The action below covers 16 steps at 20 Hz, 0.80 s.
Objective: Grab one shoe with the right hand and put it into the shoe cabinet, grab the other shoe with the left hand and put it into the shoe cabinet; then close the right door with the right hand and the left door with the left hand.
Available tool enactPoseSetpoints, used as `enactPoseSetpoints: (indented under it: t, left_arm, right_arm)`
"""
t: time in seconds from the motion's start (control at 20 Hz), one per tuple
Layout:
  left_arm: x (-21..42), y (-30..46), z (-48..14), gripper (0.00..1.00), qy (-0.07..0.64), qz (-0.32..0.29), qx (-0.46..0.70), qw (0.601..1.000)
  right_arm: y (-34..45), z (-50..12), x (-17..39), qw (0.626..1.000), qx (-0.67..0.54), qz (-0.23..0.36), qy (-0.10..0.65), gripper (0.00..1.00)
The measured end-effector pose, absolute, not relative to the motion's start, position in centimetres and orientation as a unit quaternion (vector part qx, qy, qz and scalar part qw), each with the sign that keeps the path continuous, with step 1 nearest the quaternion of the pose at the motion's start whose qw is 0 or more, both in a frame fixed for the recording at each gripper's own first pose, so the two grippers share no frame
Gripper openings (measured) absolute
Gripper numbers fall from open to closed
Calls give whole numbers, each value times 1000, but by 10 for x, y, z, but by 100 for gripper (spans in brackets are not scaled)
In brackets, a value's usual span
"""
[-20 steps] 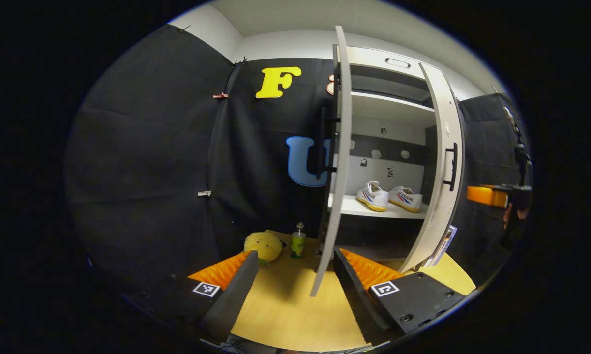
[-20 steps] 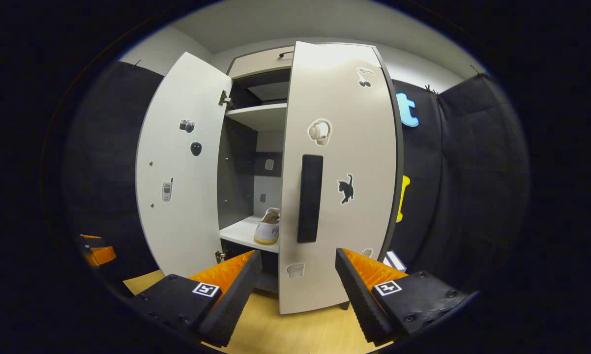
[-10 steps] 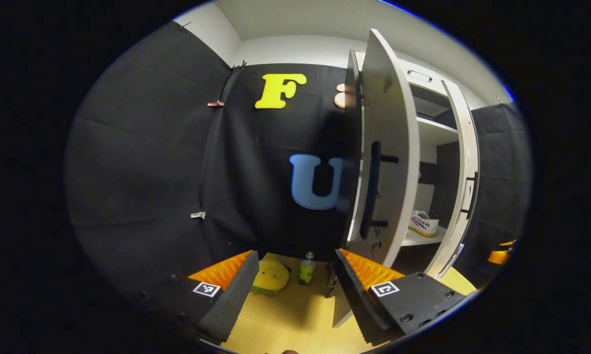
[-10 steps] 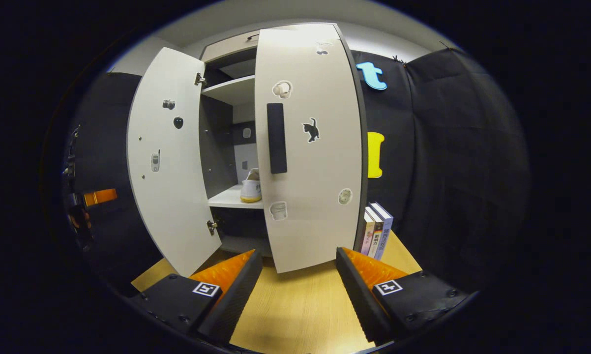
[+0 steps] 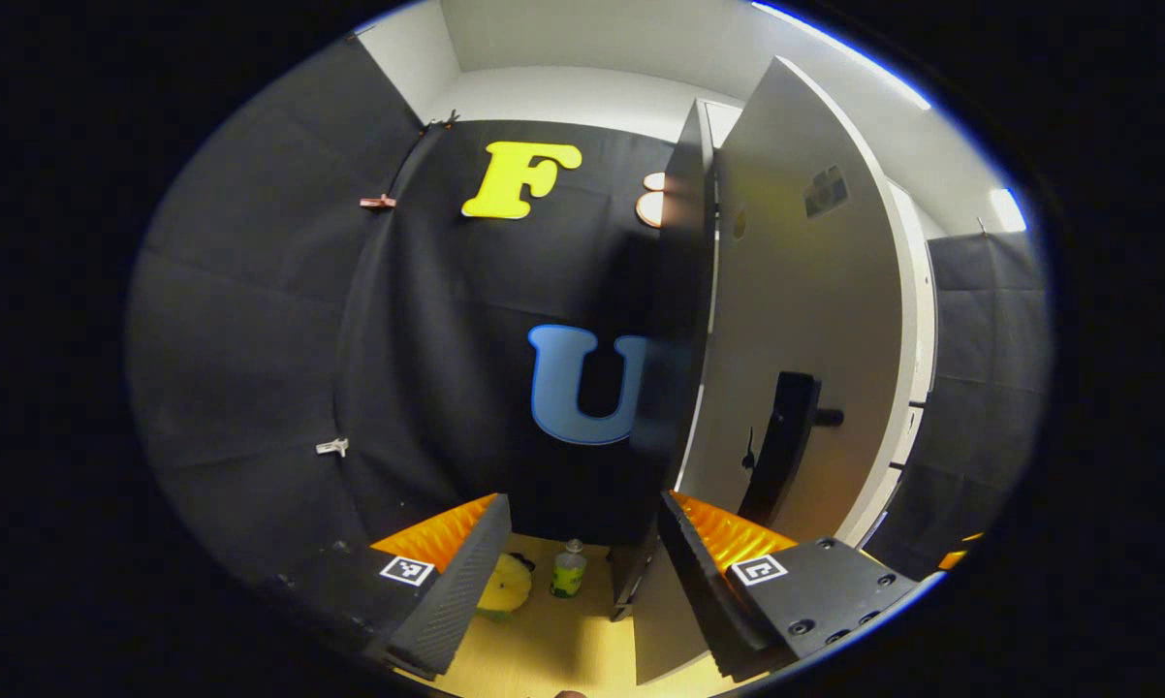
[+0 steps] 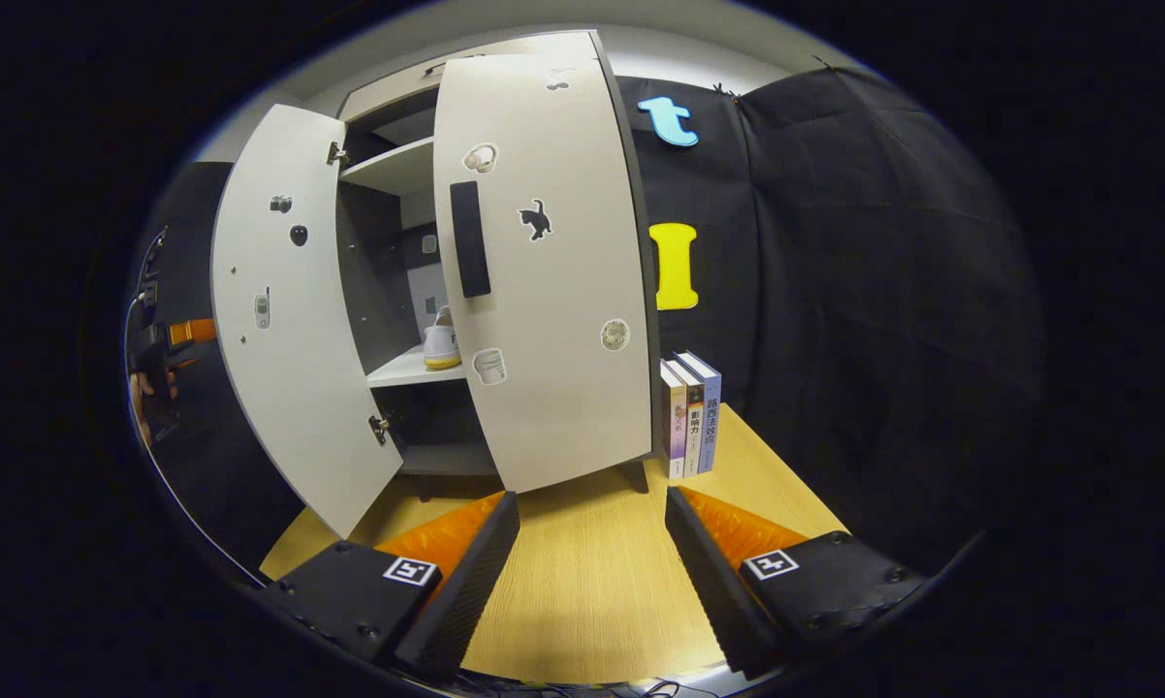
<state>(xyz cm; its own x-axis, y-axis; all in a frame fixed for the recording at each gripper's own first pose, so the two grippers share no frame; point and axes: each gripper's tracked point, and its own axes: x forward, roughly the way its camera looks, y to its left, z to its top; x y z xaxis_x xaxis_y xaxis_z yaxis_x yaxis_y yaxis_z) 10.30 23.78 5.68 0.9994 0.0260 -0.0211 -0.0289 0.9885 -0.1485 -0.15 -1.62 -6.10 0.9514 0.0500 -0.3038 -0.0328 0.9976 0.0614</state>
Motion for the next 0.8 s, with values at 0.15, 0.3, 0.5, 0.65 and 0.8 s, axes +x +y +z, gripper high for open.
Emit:
enactPoseSetpoints:
  t: [0.15,0.3,0.5,0.65,0.8]
  left_arm:
    - [112,223,66,95,9,-8,-64,998]
    - [112,221,68,93,10,-1,-43,999]
    - [110,203,72,94,18,-3,-13,1000]
    - [109,172,73,93,18,-30,-9,999]
    - [111,137,73,91,13,-49,-15,999]
  right_arm:
    - [-21,-61,-4,988,30,16,149,99]
    - [-27,-65,-7,988,33,11,151,99]
    - [-30,-80,-14,985,46,7,166,99]
    - [-35,-83,-15,985,47,0,165,99]
    - [-36,-78,-13,986,48,-2,158,99]
